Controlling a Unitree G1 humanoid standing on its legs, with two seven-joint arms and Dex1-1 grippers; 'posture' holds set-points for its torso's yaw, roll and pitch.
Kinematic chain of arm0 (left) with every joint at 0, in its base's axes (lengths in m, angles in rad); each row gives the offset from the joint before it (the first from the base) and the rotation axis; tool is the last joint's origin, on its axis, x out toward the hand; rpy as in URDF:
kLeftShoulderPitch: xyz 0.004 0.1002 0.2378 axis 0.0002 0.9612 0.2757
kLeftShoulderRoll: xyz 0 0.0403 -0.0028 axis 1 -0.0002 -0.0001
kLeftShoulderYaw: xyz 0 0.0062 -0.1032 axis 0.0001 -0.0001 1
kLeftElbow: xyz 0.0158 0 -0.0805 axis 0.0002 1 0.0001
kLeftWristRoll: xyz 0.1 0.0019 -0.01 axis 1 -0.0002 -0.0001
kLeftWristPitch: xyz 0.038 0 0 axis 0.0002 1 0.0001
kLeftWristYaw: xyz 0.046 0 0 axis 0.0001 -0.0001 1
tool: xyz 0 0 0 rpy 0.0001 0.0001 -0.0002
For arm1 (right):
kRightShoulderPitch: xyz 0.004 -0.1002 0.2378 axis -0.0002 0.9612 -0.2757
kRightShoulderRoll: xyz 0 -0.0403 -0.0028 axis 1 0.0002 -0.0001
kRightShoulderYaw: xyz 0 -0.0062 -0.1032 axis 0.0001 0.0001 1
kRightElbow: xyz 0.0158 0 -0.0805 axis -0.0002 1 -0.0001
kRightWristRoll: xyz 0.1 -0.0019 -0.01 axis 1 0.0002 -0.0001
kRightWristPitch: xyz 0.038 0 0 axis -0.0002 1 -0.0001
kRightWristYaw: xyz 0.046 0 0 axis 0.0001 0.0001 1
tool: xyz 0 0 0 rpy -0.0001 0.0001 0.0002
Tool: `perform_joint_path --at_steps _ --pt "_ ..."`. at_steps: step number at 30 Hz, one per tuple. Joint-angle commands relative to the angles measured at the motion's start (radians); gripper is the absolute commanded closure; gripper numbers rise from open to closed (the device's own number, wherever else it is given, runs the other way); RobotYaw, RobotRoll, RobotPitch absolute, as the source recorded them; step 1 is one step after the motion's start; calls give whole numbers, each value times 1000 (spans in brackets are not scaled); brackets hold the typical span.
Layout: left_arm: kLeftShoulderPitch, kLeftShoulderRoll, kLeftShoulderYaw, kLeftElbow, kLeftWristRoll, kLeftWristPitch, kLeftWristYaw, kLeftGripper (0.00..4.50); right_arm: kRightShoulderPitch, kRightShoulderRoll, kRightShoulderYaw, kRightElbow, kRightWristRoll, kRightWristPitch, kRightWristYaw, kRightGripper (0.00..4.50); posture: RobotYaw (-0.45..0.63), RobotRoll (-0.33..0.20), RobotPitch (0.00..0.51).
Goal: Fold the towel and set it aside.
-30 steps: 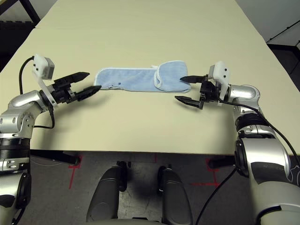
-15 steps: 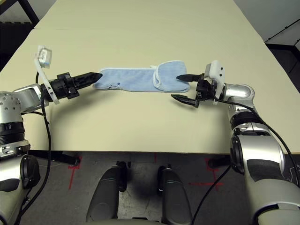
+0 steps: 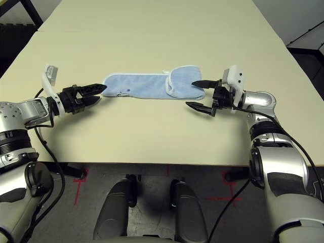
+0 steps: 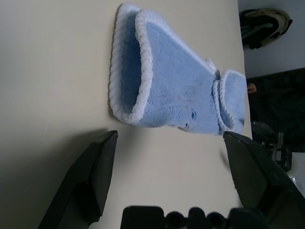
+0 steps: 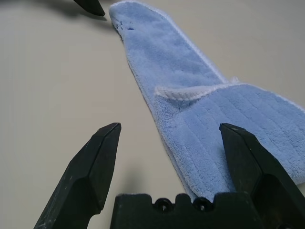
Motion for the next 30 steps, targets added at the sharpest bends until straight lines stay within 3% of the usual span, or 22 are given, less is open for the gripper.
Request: perform_joint_path --at_steps 1,11,22,25,30 --pt "-15 -23 28 33 16 30 49 0 7 -13 -6 -8 -13 -9 -1 22 69 0 177" --pt "-67 -78 98 123 23 -81 146 0 13 -14 -5 -12 -20 -13 -6 22 62 0 178" --pt "-93 -85 92 179 17 -146 168 0 12 -17 -2 -10 -31 -16 -11 22 60 0 178" --pt "-95 -80 83 185 20 -155 169 601 12 -18 -2 -10 -33 -17 -14 0 59 0 177" --pt "-95 -74 73 195 14 -152 162 2444 13 -23 -2 -9 -35 -20 -19 0 56 0 176"
